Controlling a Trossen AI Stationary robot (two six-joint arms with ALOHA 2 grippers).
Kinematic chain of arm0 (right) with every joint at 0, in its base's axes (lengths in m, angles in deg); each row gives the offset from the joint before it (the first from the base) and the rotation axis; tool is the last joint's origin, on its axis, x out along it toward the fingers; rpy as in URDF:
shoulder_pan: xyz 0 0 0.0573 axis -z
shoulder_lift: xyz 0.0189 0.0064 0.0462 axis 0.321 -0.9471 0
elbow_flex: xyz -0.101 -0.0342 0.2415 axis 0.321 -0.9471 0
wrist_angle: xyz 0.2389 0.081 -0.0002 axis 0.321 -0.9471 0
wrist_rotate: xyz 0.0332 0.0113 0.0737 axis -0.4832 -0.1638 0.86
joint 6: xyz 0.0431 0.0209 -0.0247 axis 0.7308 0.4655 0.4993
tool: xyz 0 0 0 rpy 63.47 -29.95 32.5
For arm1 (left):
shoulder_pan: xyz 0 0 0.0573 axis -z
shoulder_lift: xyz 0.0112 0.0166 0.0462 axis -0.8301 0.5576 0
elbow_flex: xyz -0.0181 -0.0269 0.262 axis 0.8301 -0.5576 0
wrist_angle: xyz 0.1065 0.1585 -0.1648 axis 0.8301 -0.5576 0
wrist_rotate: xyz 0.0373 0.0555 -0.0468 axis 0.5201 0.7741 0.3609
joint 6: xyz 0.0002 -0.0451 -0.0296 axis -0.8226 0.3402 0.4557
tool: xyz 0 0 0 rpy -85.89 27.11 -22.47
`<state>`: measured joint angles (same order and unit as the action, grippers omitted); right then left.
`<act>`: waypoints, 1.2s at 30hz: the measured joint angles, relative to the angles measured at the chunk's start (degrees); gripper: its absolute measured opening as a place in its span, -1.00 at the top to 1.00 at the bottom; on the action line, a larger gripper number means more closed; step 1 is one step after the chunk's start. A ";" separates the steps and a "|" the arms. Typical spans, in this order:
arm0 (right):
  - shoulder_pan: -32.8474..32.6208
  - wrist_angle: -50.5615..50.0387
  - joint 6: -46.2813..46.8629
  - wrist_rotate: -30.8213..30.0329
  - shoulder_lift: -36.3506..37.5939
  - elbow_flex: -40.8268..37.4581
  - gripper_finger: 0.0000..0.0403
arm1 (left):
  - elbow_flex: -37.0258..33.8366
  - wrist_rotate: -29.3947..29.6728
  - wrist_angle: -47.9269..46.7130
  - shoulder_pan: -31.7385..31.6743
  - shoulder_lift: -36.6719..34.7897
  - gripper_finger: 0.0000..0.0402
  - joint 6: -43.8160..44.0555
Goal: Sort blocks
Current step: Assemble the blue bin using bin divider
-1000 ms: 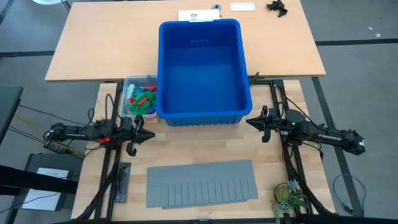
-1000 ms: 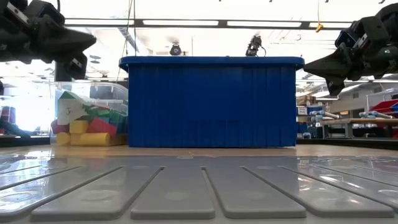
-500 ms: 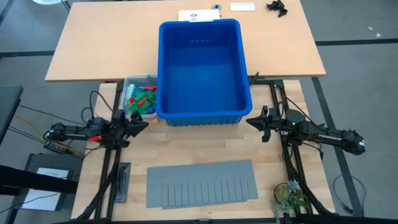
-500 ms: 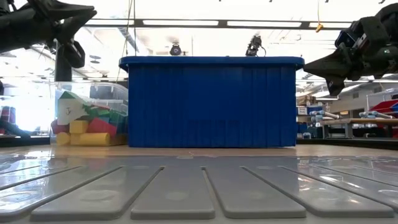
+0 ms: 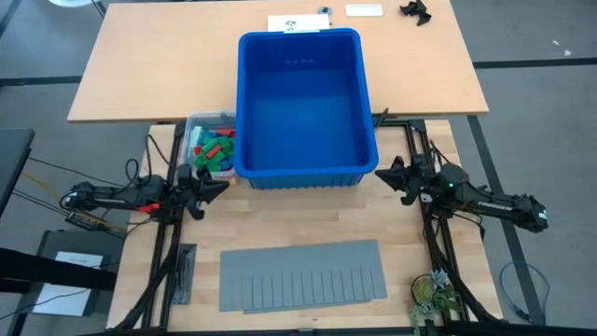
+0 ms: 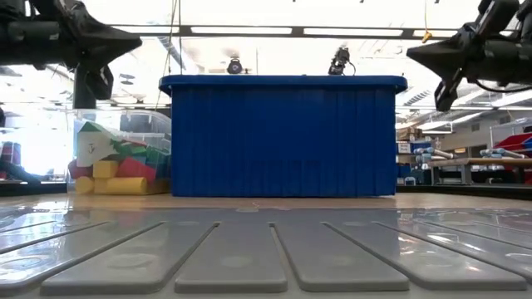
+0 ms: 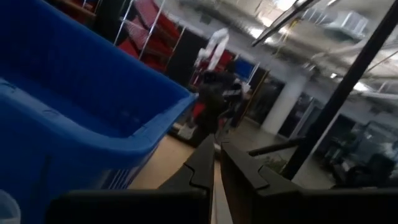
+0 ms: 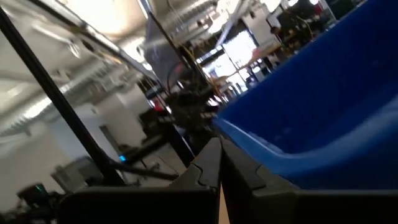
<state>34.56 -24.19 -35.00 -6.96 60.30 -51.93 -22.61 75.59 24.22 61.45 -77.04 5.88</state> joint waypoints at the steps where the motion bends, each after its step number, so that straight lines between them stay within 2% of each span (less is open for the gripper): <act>1: 0.00 0.86 0.70 0.01 0.00 0.00 0.94 | 0.66 0.04 -0.09 0.00 0.94 0.82 0.02; 7: 0.00 3.92 -0.02 -1.12 0.00 0.00 0.94 | 4.95 0.30 -2.61 0.00 6.79 0.82 1.97; 10: 0.00 4.43 -4.44 -1.84 -0.02 0.00 0.94 | 8.51 0.30 -6.09 0.00 9.59 0.82 3.36; 13: 0.00 4.55 -7.49 -1.93 -0.02 0.00 0.94 | 13.51 0.31 -13.20 0.00 13.04 0.82 3.23; 17: 0.00 4.49 -6.91 -1.87 -0.02 0.00 0.94 | 23.01 0.39 -26.90 0.00 18.90 0.82 3.01; 21: -0.02 4.39 -2.05 -0.46 -0.02 0.00 0.94 | 31.59 0.44 -39.76 0.00 25.50 0.82 1.31; 24: -0.02 4.35 1.80 -0.42 -0.02 0.00 0.94 | 35.81 0.40 -44.79 0.00 29.64 0.82 0.18; 27: -0.02 3.95 1.19 -0.42 -0.12 0.00 0.94 | 37.98 -1.78 -45.43 0.02 32.34 0.82 0.14; 32: -0.44 3.66 -4.81 -0.40 -1.18 0.03 0.94 | 37.72 -5.09 -46.92 0.02 34.57 0.82 -0.11; 36: -2.38 3.39 -2.31 -0.29 -4.10 2.49 0.95 | 37.06 -9.89 -49.64 0.00 35.06 0.82 0.35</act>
<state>32.18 -20.79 -37.32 -7.25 56.20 -49.44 14.45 65.70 -25.42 61.45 -41.98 6.23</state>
